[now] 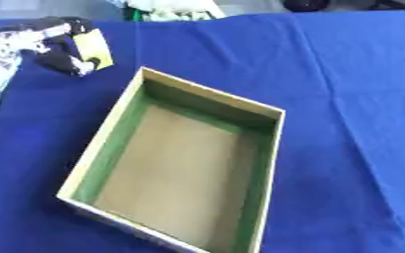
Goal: Pick up objects on the table and place them in the box.
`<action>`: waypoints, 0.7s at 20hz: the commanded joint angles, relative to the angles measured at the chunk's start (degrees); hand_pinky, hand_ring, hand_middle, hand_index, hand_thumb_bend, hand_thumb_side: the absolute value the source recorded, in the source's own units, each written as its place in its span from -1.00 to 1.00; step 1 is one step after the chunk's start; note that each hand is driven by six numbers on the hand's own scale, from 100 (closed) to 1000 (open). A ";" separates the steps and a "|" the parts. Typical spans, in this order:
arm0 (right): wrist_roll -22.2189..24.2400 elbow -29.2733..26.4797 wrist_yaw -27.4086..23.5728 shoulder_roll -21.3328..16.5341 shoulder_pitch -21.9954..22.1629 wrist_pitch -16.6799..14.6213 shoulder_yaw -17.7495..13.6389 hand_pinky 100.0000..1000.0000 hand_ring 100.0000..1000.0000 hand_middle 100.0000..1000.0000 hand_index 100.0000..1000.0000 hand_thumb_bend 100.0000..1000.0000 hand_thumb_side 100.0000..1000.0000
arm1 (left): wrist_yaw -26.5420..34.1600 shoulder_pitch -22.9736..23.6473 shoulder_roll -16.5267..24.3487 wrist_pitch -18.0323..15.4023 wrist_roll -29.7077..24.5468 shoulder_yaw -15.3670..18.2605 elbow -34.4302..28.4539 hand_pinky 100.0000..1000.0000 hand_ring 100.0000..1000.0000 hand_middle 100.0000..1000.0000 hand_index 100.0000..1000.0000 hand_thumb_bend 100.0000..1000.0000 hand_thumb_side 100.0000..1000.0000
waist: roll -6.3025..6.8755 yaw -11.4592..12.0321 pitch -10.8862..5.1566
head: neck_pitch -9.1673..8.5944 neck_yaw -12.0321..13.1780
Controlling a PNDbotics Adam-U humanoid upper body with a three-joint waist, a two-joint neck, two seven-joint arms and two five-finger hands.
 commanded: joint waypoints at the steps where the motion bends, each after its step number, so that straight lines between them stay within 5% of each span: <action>1: -0.04 -1.19 -0.01 -0.97 0.10 0.16 -0.64 0.07 0.17 -0.01 0.55 -1.00 1.00 | 1.85 -1.94 1.95 0.78 0.11 -0.15 -2.62 0.38 0.68 0.98 0.68 -1.00 -0.38 | -0.06 0.06 -1.95 | 0.63 -0.17; 8: -0.23 -1.19 0.04 -1.34 0.59 0.21 -0.84 0.07 0.17 -0.01 0.55 -1.00 1.00 | 5.52 -2.07 2.21 -0.19 -0.36 -2.72 -7.74 0.35 0.66 0.95 0.67 -1.00 -0.45 | -0.38 0.55 -3.14 | 1.30 -0.57; 14: -0.30 -1.19 0.09 -1.83 0.68 0.13 -0.90 0.08 0.17 -0.01 0.55 -1.00 1.00 | 8.83 -0.48 3.43 -3.40 -0.10 -10.78 -21.54 0.23 0.58 0.84 0.67 -1.00 -0.58 | -0.43 1.29 -3.82 | 1.55 -1.33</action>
